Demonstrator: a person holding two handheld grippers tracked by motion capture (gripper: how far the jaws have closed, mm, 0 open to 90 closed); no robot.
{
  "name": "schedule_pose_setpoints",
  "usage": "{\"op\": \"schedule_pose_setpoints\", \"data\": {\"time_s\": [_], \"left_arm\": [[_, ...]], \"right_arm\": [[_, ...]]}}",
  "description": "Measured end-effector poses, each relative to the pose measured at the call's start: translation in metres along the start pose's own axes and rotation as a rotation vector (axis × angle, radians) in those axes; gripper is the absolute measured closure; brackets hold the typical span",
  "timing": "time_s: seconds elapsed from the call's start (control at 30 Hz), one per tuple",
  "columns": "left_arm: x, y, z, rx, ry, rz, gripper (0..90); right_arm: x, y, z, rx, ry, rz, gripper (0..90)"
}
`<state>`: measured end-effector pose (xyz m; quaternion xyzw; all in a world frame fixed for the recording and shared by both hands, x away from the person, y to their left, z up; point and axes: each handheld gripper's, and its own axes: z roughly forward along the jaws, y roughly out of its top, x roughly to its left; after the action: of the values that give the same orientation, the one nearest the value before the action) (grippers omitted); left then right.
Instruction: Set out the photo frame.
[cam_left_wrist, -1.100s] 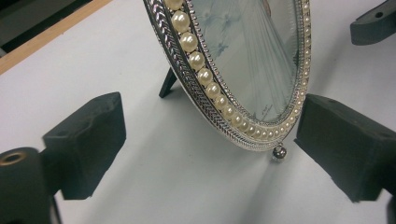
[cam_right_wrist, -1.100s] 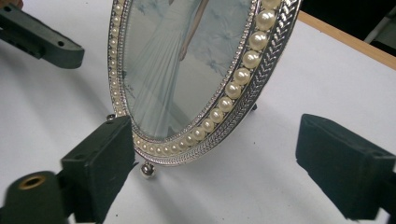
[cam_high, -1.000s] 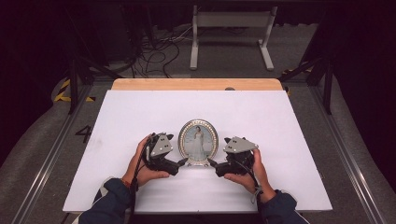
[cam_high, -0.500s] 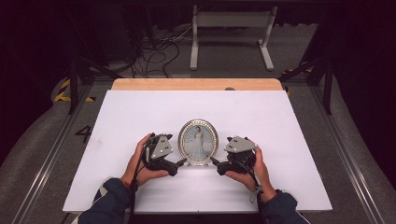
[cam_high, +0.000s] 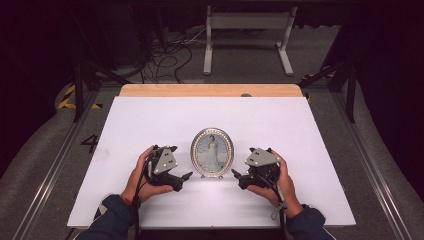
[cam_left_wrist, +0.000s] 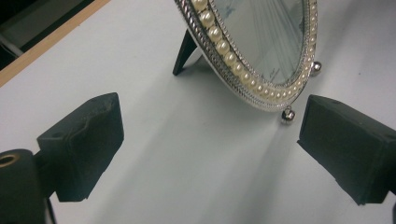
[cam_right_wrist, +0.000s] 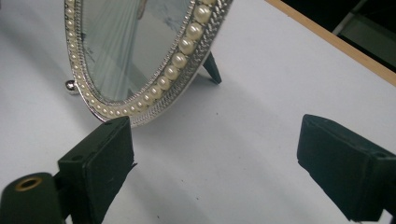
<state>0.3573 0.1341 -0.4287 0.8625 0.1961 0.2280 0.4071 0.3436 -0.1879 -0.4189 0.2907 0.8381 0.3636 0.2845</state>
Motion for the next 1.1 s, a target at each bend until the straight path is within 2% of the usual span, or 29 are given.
{"op": "schedule_pose_setpoints", "data": {"time_s": [0.5,0.63,1.1], "left_arm": [[0.006,-0.023,-0.021,0.020,0.037,-0.020,7.0],[0.008,-0.028,-0.026,0.017,0.044,-0.037,7.0],[0.014,-0.045,-0.042,0.029,0.071,-0.046,7.0]], "right_arm": [[-0.015,-0.019,-0.017,0.014,-0.048,0.019,10.4],[-0.018,-0.023,-0.021,0.014,-0.058,0.025,10.4],[-0.027,-0.040,-0.038,0.027,-0.092,0.032,10.3]]}}
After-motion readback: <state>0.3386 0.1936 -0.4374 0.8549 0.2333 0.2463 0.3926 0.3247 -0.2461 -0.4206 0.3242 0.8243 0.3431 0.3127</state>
